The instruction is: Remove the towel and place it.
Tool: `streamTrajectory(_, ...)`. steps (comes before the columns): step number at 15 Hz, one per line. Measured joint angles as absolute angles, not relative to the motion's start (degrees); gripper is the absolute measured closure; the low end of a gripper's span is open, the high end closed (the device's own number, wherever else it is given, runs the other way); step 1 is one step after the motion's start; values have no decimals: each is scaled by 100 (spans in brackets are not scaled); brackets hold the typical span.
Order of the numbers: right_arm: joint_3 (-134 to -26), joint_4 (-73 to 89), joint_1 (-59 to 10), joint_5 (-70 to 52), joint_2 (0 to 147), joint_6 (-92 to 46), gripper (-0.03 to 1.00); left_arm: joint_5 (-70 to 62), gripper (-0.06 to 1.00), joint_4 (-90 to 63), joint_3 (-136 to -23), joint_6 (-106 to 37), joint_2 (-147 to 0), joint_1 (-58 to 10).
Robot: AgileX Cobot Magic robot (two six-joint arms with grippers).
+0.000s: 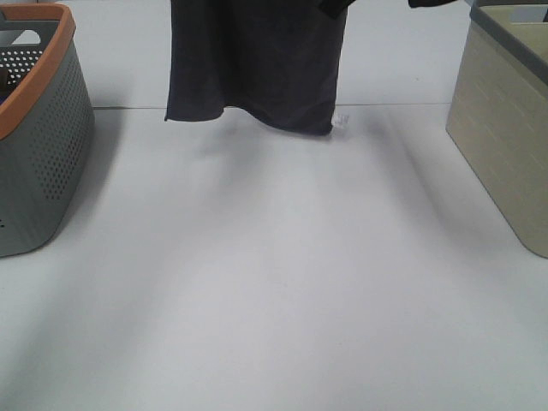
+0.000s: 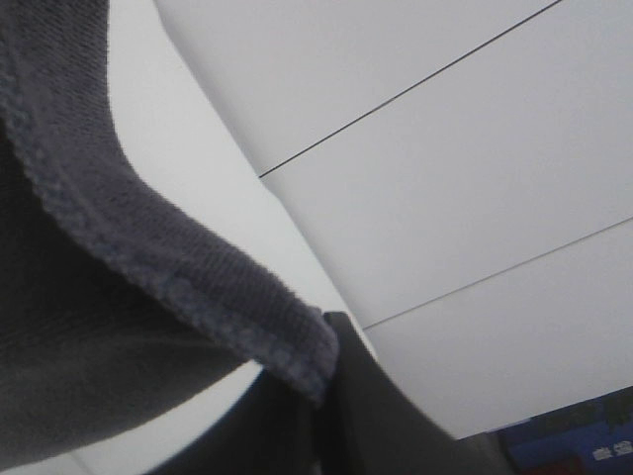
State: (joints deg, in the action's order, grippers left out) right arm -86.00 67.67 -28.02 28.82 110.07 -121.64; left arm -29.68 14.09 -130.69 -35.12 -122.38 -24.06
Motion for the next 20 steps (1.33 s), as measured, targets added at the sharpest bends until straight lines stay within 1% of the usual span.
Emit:
streamTrajectory(2, -9431, 6377, -2510, 2807, 11442, -12158, 94, -2068, 94, 1415, -13069, -3398, -12496, -2172)
streamTrajectory(4, -10159, 6262, -2206, 2578, 11854, -12038, 94, -1473, 94, 1415, -13069, -3392, -12771, -1977)
streamTrajectory(7, -10456, 6194, -2023, 2206, 12158, -11872, 94, -1054, 94, 1398, -13069, -3392, -13109, -1879)
streamTrajectory(9, -10468, 6176, -1994, 2091, 12376, -11866, 94, -705, 94, 1203, -13069, -3386, -13373, -1879)
streamTrajectory(10, -10434, 6366, -1994, 2068, 12439, -11866, 94, -756, 94, 1031, -13069, -3386, -13499, -1891)
streamTrajectory(13, -10113, 6812, -1994, 2091, 12433, -11866, 94, -1616, 94, 985, -13069, -3375, -13510, -1937)
streamTrajectory(16, -9213, 7162, -2034, 2028, 12227, -11866, 94, -3323, 94, 791, -13069, -3375, -13499, -2108)
streamTrajectory(17, -9053, 7219, -2063, 1971, 12152, -11866, 94, -3655, 94, 710, -13069, -3392, -13493, -2126)
streamTrajectory(20, -7964, 7660, -2154, 1547, 11568, -11866, 94, -5489, 94, 63, -13069, -3638, -13459, -2200)
